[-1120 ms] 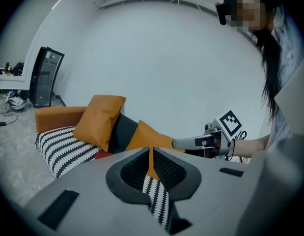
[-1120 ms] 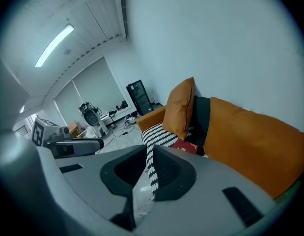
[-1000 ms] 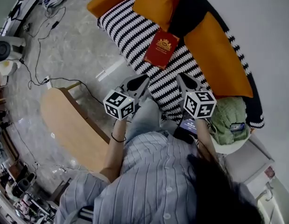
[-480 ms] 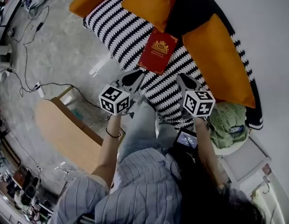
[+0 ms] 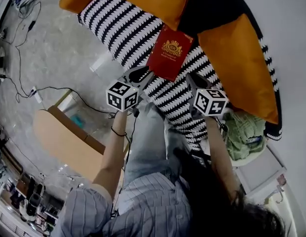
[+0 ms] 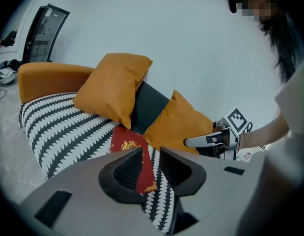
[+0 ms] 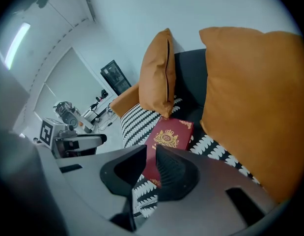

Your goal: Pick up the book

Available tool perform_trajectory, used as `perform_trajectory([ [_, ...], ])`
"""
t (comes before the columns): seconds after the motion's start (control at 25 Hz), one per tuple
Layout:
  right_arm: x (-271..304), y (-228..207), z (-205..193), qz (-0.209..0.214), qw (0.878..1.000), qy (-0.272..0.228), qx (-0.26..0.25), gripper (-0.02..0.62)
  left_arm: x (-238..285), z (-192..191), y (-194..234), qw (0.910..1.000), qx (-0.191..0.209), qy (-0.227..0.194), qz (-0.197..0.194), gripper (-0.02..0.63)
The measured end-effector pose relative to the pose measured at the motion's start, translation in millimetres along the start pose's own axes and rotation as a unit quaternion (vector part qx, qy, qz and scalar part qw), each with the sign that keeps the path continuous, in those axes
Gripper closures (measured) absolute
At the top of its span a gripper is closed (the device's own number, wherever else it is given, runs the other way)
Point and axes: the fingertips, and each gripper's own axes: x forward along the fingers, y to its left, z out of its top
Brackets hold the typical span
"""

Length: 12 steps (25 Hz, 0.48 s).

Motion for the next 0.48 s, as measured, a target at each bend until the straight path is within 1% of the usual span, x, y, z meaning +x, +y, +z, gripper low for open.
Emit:
perform_trajectory([
  [0.16, 43, -9, -9, 0.004, 1.0, 0.016, 0.003, 0.545, 21, -18, 32, 0.9995, -0.009, 0.028, -0.01, 0.469],
  [0.28, 65, -14, -14, 0.001, 0.999, 0.022, 0.023, 0.543, 29, -34, 54, 0.9983, -0.012, 0.056, -0.014, 0.443],
  [0.36, 74, -18, -18, -0.003, 0.999, 0.026, 0.036, 0.543, 32, -42, 68, 0.9976, -0.016, 0.066, -0.015, 0.436],
  [0.48, 88, -29, -29, -0.008, 0.998, 0.034, 0.043, 0.543, 43, -54, 89, 0.9967, -0.021, 0.077, -0.012, 0.428],
])
